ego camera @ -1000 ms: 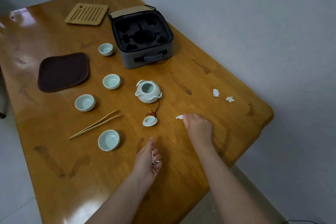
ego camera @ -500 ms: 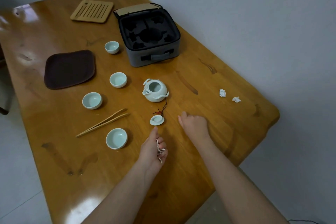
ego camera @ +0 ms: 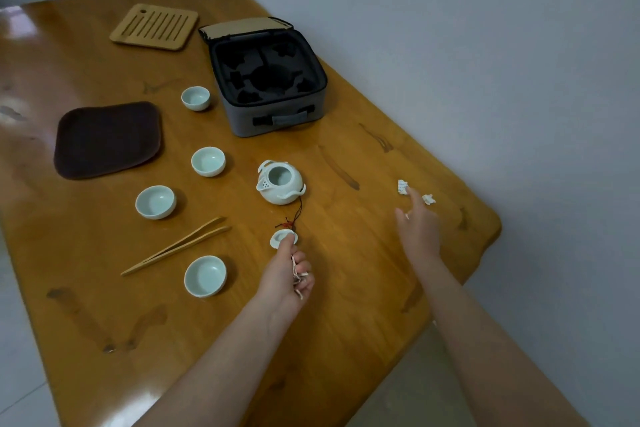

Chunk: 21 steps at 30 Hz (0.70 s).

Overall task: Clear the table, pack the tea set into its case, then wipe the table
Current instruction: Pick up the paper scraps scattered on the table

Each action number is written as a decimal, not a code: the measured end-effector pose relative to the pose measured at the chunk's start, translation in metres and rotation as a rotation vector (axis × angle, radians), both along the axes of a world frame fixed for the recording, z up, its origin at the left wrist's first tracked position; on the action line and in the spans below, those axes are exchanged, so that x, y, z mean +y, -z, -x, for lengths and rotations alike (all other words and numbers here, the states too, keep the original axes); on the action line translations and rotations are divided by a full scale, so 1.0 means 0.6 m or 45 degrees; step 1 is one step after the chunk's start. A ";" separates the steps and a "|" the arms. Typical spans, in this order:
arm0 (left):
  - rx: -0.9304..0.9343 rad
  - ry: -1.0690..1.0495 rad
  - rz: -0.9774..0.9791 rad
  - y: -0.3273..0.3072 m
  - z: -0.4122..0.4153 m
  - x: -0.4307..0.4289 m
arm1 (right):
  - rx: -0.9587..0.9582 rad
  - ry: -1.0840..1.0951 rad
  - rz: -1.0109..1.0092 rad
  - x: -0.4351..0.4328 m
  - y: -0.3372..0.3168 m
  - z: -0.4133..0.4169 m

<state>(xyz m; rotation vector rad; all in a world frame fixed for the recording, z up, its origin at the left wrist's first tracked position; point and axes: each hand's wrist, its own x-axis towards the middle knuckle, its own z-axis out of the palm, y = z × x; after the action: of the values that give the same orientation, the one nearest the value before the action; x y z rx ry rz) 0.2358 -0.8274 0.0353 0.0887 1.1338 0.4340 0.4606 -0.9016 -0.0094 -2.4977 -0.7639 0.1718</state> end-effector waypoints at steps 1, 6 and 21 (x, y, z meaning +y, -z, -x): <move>0.005 -0.014 0.002 0.001 -0.005 -0.001 | -0.001 0.057 0.003 -0.004 0.000 -0.015; 0.021 -0.175 -0.019 0.008 -0.052 0.010 | -0.036 0.214 0.232 -0.002 0.008 -0.095; 0.094 -0.340 -0.105 -0.011 -0.108 -0.002 | -0.219 -0.163 0.066 0.021 0.025 -0.134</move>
<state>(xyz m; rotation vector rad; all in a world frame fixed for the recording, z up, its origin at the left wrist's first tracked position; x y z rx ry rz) 0.3008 -0.8283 0.0418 0.0247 1.2054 0.7203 0.5408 -0.8889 -0.0247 -2.5367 -1.0024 0.0217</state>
